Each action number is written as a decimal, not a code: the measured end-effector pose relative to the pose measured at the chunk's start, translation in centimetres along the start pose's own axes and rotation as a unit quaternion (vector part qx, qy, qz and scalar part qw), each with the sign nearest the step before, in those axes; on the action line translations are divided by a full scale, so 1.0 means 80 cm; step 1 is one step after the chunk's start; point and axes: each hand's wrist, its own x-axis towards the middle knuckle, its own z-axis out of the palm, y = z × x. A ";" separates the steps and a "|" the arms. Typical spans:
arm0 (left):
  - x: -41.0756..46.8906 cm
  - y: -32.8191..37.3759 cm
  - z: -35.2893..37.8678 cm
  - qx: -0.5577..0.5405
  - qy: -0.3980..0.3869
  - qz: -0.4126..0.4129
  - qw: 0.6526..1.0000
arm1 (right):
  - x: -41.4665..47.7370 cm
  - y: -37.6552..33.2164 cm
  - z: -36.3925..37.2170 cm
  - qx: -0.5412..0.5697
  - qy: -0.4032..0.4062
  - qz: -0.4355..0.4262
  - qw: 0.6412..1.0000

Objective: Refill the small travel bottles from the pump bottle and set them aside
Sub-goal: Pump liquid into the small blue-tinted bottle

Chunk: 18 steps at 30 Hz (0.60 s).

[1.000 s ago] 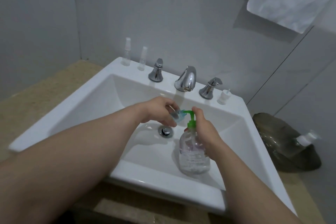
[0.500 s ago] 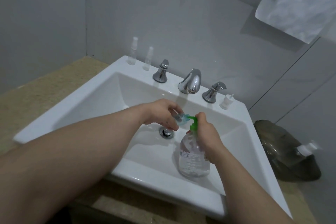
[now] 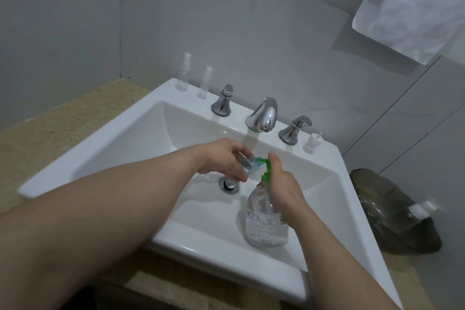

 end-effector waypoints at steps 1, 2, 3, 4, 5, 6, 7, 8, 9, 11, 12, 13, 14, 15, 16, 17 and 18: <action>0.000 0.000 0.000 0.000 0.000 0.001 1.000 | 0.000 0.000 -0.001 0.001 -0.002 -0.005 1.000; 0.000 0.000 0.000 -0.001 0.000 0.003 1.000 | -0.001 0.000 -0.002 0.003 -0.006 -0.013 1.000; 0.000 0.000 0.000 0.000 -0.001 0.005 1.000 | -0.002 -0.001 -0.003 0.005 -0.010 -0.021 1.000; 0.000 0.001 0.000 0.002 -0.001 0.006 1.000 | -0.003 -0.001 -0.004 0.005 -0.014 -0.029 0.999; 0.001 0.001 0.001 0.002 0.000 0.008 1.000 | -0.002 -0.001 -0.004 0.004 -0.016 -0.037 0.999; 0.000 0.001 0.001 0.003 0.002 0.009 1.000 | -0.002 -0.002 -0.004 0.003 -0.015 -0.042 0.999; 0.000 0.001 0.001 0.005 0.003 0.010 1.000 | -0.003 -0.002 -0.004 0.006 -0.014 -0.043 0.999; 0.000 0.001 0.002 0.008 0.004 0.010 1.000 | -0.003 -0.003 -0.004 0.009 -0.014 -0.040 0.999; 0.000 0.000 0.002 0.011 0.002 0.009 1.000 | -0.003 -0.003 -0.004 0.015 -0.013 -0.038 0.999; 0.000 -0.001 0.002 0.017 -0.004 0.008 1.000 | -0.004 -0.003 -0.005 0.020 -0.014 -0.035 0.999; -0.001 -0.001 0.002 0.020 -0.007 0.007 1.000 | -0.004 -0.003 -0.005 0.019 -0.013 -0.032 0.999; -0.001 -0.001 0.003 0.024 -0.010 0.006 1.000 | -0.004 -0.003 -0.005 0.019 -0.011 -0.030 0.999; -0.001 -0.001 0.002 0.025 -0.012 0.006 1.000 | -0.003 -0.003 -0.004 0.020 -0.010 -0.028 0.999; -0.001 -0.001 0.002 0.025 -0.014 0.006 1.000 | -0.002 -0.003 -0.004 0.021 -0.010 -0.025 0.999; -0.001 -0.001 0.002 0.024 -0.015 0.005 1.000 | -0.002 -0.002 -0.003 0.018 -0.011 -0.023 0.999; -0.001 -0.001 0.003 0.024 -0.014 0.004 1.000 | -0.001 -0.002 -0.003 0.012 -0.012 -0.023 1.000; -0.001 -0.001 0.003 0.024 -0.014 0.002 1.000 | -0.001 -0.002 -0.002 0.004 -0.011 -0.021 1.000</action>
